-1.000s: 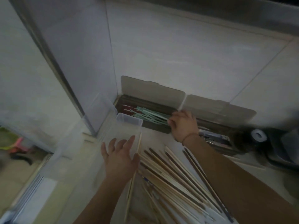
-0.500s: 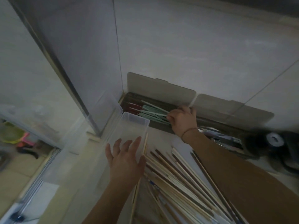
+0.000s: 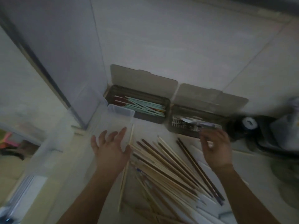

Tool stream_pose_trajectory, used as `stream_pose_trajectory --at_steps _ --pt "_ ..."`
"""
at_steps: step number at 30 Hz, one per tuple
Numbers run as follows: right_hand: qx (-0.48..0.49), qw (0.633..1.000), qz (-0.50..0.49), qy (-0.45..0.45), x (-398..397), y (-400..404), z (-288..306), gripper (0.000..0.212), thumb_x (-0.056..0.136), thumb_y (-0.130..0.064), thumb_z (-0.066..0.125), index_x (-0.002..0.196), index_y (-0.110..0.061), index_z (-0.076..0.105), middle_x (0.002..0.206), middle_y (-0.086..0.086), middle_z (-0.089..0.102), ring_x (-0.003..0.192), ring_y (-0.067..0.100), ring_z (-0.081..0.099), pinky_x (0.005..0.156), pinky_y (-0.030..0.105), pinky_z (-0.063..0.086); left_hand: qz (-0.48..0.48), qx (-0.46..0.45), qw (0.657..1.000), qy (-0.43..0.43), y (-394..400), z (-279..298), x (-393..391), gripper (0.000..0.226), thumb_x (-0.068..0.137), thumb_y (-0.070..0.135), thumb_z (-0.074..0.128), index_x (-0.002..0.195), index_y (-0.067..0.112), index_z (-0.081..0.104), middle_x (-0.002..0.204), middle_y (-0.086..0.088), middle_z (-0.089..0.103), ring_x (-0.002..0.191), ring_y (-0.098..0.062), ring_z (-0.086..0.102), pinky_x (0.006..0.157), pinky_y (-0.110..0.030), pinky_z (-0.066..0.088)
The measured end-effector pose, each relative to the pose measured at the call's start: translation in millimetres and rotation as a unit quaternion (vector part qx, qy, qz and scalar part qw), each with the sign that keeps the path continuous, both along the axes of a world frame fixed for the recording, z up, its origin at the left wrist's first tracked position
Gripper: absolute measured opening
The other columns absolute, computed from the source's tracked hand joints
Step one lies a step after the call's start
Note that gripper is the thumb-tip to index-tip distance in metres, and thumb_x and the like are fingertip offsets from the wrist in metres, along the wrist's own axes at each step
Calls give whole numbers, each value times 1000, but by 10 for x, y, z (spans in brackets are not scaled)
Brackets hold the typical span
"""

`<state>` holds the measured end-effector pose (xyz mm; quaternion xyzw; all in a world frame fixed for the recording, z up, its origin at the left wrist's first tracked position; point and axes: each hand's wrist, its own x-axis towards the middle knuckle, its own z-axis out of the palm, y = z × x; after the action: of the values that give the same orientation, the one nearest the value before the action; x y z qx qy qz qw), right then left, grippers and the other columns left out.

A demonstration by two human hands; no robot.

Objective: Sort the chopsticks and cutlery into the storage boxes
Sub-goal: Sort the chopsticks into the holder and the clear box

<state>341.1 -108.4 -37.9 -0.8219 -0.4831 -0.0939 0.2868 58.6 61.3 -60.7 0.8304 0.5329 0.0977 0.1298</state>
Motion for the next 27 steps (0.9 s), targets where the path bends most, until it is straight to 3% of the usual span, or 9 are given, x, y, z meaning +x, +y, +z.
stream_pose_trajectory --at_steps 5,9,13,16,21,25,27 --pt "-61 984 -168 -23 217 -1577 -211 36 87 -30 45 89 -7 73 93 14 71 84 36 63 82 38 45 5 27 999 -19 -25 -17 21 65 68 47 54 129 26 61 114 -8 67 123 -38 46 109 -56 9" --pt "-114 983 -140 -28 154 -2258 -418 60 97 -46 30 91 -7 75 99 15 71 85 38 64 84 36 42 9 37 999 -19 -36 -21 29 65 67 45 55 127 24 62 112 -9 68 121 -39 48 109 -59 11" --pt "-200 975 -82 -57 23 -2442 -549 46 93 -44 39 91 -18 77 118 15 65 96 43 60 81 46 53 7 37 999 -13 -23 -46 5 64 67 46 54 128 25 61 113 -10 67 121 -40 46 109 -56 8" --pt "-194 975 -96 -58 -46 -2430 -564 68 97 -56 20 90 -19 78 117 15 66 98 44 59 80 49 53 9 29 1000 -2 -13 -33 9 65 68 47 52 129 25 60 115 -10 66 123 -39 45 110 -56 7" --pt "-165 981 -89 -41 -77 -2382 -543 72 99 -54 20 85 -10 76 108 13 70 96 47 62 82 51 52 8 17 1000 16 -17 35 18 61 77 47 56 134 28 54 122 -7 63 129 -34 40 112 -53 4" --pt "-137 988 -60 -46 -11 -2313 -448 66 100 -48 27 83 -6 75 98 12 72 92 43 64 93 34 40 10 11 1000 16 -10 40 16 61 79 37 72 136 28 53 124 -6 63 131 -33 38 113 -55 5" --pt "-104 992 -70 -33 21 -2164 -387 57 100 -43 35 83 -5 74 90 12 72 82 38 67 86 30 41 12 10 1000 15 -9 35 13 62 78 37 73 136 29 53 124 -5 62 131 -33 38 113 -55 4"
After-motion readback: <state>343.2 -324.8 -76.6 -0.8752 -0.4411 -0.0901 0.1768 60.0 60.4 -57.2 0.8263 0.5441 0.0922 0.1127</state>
